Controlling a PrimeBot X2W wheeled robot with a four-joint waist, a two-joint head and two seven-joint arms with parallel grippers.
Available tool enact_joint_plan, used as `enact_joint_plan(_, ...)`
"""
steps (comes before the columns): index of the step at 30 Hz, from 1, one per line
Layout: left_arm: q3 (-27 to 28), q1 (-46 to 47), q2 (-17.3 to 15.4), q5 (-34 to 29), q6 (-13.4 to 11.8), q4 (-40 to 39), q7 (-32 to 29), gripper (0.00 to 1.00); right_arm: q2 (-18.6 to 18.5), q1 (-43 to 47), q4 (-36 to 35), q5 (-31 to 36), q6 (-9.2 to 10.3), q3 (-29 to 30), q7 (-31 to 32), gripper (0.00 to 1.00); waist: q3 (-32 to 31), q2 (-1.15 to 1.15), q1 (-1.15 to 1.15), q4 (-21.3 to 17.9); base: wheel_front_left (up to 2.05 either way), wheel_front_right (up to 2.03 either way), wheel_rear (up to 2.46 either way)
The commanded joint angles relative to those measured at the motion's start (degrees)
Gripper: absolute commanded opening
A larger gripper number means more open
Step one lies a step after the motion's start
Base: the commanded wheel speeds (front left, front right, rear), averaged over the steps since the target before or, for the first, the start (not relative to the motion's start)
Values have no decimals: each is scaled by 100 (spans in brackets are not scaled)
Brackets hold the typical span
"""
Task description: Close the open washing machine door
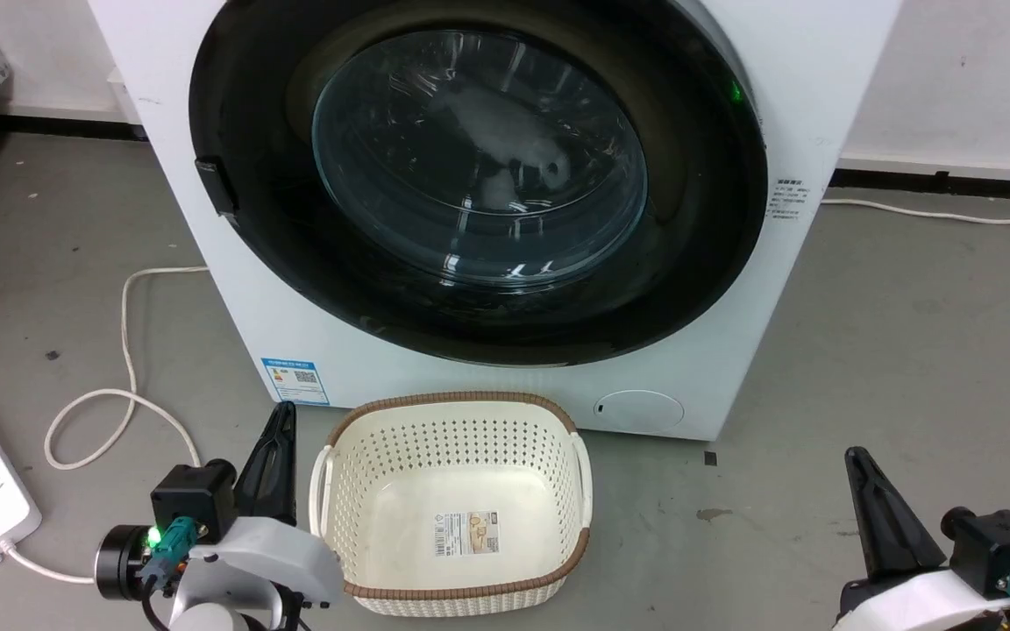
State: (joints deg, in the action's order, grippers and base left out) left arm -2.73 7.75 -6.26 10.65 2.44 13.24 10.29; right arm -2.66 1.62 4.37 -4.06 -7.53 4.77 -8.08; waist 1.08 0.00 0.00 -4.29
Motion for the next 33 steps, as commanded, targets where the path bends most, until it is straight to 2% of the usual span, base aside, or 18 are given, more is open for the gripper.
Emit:
enact_joint_plan(1,20,-102,20,-47,-33,-48,-31,0,-4,-32,-44,35,1,-22,26,0,-1,0,0,4,0,0,0)
enact_joint_plan(33,110,-343,133,-411,-108,-504,-387,0,-10,-78,-184,167,2,-185,305,0,-39,0,0,156,0,0,0)
